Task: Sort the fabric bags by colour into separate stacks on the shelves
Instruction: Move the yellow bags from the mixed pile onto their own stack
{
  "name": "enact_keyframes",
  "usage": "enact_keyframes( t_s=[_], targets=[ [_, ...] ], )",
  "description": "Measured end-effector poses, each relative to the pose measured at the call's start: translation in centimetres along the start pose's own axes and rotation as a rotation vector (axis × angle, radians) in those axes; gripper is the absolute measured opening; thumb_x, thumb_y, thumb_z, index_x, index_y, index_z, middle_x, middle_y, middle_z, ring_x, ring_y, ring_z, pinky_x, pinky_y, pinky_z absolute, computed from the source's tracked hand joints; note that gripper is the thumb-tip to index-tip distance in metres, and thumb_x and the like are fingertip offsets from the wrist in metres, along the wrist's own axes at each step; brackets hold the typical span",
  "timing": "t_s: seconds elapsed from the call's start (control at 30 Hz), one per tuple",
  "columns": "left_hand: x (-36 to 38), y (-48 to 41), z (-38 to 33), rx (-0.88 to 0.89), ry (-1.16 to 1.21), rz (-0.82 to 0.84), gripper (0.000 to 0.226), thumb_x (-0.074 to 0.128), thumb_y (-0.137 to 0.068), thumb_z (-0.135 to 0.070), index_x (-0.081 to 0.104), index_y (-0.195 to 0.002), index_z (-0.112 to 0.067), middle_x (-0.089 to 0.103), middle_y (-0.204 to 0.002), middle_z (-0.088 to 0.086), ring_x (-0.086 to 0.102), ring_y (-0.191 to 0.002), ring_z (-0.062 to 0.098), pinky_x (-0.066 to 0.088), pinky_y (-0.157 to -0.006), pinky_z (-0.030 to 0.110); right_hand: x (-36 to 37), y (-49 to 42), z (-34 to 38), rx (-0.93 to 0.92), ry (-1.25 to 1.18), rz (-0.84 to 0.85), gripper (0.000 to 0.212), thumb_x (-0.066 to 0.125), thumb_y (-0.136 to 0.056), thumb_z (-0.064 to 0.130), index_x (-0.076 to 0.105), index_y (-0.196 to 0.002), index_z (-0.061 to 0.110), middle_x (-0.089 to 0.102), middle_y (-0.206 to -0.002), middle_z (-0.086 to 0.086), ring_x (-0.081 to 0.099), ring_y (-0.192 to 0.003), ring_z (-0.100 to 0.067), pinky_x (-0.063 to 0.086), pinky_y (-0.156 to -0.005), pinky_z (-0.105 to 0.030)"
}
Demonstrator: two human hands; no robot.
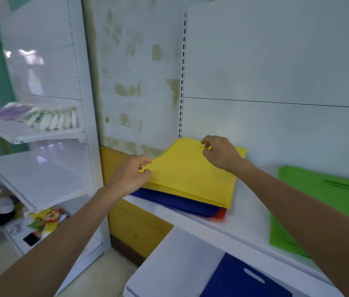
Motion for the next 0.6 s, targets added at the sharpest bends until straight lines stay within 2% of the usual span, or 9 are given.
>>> enact_keyframes(
  t_s=[0.17,0.23,0.3,0.37,0.43,0.5,0.57,0.6],
  targets=[
    [2.2,-5.4,2.5,0.059,-0.046,0.106,0.03,0.055,-0.089,-0.018,0.06,-0.119,-0.014,0.057,-0.119,0.007,0.055,-0.109,0.02,0.043,-0.088,0.029,-0.9,0.3,-4.0,0.291,0.017,-0.114,0.033,0.05,-0.088,0.014,0.057,-0.12,0.01,0.06,-0.117,-0.009,0.054,-0.107,-0.027,0.047,-0.09,-0.041],
    [2.8,-7.3,3.3,0.089,-0.075,0.162,0.032,0.053,-0.091,-0.023,0.058,-0.121,-0.011,0.058,-0.121,0.009,0.055,-0.109,0.023,0.043,-0.09,0.031,-1.4,0.9,-5.1,0.439,0.039,-0.15,0.033,0.049,-0.089,0.015,0.055,-0.121,0.008,0.059,-0.117,-0.013,0.056,-0.102,-0.031,0.05,-0.084,-0.041],
    [3.5,-8.9,4.1,0.051,-0.072,0.219,0.041,0.045,-0.095,-0.037,0.054,-0.121,-0.007,0.058,-0.112,0.007,0.055,-0.099,0.023,0.042,-0.084,0.033,-1.5,1.8,-5.6,0.573,0.066,-0.185,0.033,0.045,-0.089,0.012,0.052,-0.12,0.004,0.055,-0.116,-0.018,0.058,-0.096,-0.036,0.051,-0.073,-0.038],
    [4.5,-10.0,4.5,-0.013,-0.114,0.324,0.049,0.037,-0.095,-0.049,0.054,-0.113,-0.007,0.055,-0.097,0.005,0.053,-0.088,0.023,0.041,-0.074,0.032,-0.9,2.5,-5.1,0.658,0.092,-0.219,0.032,0.042,-0.089,0.007,0.051,-0.119,0.001,0.055,-0.113,-0.021,0.059,-0.092,-0.038,0.051,-0.071,-0.039],
    [5.8,-10.4,5.0,0.0,-0.177,0.366,0.047,0.039,-0.094,-0.053,0.054,-0.083,-0.01,0.055,-0.079,0.004,0.054,-0.073,0.022,0.037,-0.057,0.028,0.4,2.9,-4.3,0.716,0.131,-0.223,0.03,0.042,-0.089,0.006,0.049,-0.117,-0.001,0.055,-0.113,-0.021,0.058,-0.094,-0.038,0.049,-0.075,-0.038],
    [6.3,-10.6,5.4,0.01,-0.135,0.304,0.048,0.044,-0.092,-0.051,0.05,-0.068,-0.01,0.051,-0.065,0.003,0.05,-0.059,0.019,0.033,-0.05,0.027,2.1,3.2,-3.5,0.777,0.156,-0.222,0.026,0.044,-0.091,0.009,0.046,-0.115,-0.002,0.054,-0.116,-0.02,0.055,-0.103,-0.037,0.043,-0.076,-0.035],
    [6.2,-10.6,5.7,0.02,-0.062,0.242,0.047,0.048,-0.092,-0.046,0.06,-0.071,-0.006,0.054,-0.063,0.005,0.053,-0.059,0.02,0.039,-0.051,0.028,3.5,3.5,-3.0,0.843,0.167,-0.254,0.025,0.044,-0.091,0.009,0.046,-0.113,-0.003,0.052,-0.119,-0.019,0.048,-0.111,-0.035,0.041,-0.081,-0.035],
    [6.2,-10.6,5.8,0.034,-0.027,0.215,0.043,0.051,-0.092,-0.043,0.066,-0.08,-0.005,0.059,-0.068,0.007,0.057,-0.063,0.022,0.044,-0.057,0.03,4.1,3.7,-2.8,0.87,0.184,-0.279,0.025,0.044,-0.091,0.008,0.046,-0.114,-0.003,0.051,-0.121,-0.019,0.045,-0.115,-0.034,0.04,-0.085,-0.037]
  ],
)
Point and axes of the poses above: each hand's wrist, its own y-axis away from the middle knuckle, its own x-axis out of the palm, z = x × y, the point moved 4 cm from there along -y, towards the middle knuckle
